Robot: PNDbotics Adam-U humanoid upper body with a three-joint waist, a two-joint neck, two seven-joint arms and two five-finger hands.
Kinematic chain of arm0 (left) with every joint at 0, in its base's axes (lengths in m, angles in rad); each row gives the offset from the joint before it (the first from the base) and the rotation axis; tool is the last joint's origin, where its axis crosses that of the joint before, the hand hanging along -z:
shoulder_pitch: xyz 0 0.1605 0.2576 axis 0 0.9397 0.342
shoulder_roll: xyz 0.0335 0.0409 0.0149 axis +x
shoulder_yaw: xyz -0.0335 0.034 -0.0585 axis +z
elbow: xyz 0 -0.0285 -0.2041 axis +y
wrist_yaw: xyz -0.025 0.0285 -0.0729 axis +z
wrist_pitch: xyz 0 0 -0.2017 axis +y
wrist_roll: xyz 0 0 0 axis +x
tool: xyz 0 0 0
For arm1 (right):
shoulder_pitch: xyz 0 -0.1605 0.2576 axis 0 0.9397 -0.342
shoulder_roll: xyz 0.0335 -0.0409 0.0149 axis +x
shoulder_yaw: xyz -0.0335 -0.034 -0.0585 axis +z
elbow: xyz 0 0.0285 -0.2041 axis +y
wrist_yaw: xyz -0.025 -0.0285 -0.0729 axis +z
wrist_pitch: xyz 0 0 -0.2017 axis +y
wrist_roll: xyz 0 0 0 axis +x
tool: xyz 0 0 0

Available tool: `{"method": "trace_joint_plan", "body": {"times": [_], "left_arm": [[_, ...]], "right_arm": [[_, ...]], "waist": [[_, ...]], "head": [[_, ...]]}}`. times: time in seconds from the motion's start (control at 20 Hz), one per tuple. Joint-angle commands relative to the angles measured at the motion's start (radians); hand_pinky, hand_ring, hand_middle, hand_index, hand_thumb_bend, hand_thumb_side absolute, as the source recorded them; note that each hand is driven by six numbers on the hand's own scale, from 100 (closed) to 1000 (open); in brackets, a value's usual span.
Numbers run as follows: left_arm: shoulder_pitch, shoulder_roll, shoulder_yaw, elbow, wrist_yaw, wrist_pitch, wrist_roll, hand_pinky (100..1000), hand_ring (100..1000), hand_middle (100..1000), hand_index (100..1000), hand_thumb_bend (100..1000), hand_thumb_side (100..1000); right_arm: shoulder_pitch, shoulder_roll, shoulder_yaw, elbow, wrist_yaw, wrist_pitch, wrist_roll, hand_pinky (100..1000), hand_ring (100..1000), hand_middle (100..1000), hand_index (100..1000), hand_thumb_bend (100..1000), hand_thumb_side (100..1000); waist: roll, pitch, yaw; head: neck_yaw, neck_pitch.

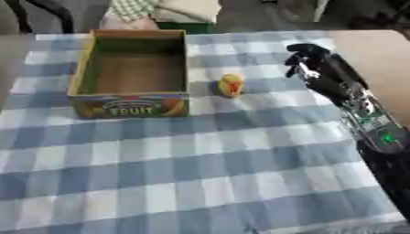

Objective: Pick up objects on the table and place them in the box.

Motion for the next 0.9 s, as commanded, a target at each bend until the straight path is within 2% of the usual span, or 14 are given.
{"method": "trace_joint_plan", "body": {"times": [0.05,0.2,0.4,0.6,0.9], "left_arm": [[-0.009,0.011,0.008,-0.016,-0.001,-0.001,-0.005,711,583,504,604,555,414],[-0.009,0.011,0.007,-0.016,-0.001,-0.002,-0.007,711,583,504,604,556,414],[-0.009,0.012,0.005,-0.015,-0.001,-0.002,-0.008,711,583,504,604,556,414],[-0.01,0.01,0.001,-0.014,-0.001,-0.002,-0.013,711,583,504,604,555,414],[-0.009,0.008,-0.004,-0.013,-0.001,-0.003,-0.017,711,583,503,604,555,415]], "right_arm": [[-0.04,-0.058,0.011,0.02,0.016,-0.012,0.041,712,586,657,856,100,530],[-0.085,-0.081,0.03,0.074,0.043,-0.033,0.1,733,633,716,878,100,539],[-0.167,-0.097,0.066,0.192,0.103,-0.063,0.176,736,648,729,882,100,536],[-0.264,-0.07,0.098,0.333,0.194,-0.107,0.202,737,657,736,883,100,528],[-0.375,-0.002,0.115,0.492,0.339,-0.175,0.213,740,670,744,885,100,533]], "waist": [[0.0,-0.015,0.002],[0.0,-0.017,0.006],[-0.002,-0.02,0.011],[-0.001,-0.022,0.018],[0.003,-0.023,0.034]], "head": [[-0.004,-0.01],[-0.008,-0.013],[-0.014,-0.014],[-0.019,-0.014],[-0.028,-0.012]]}}
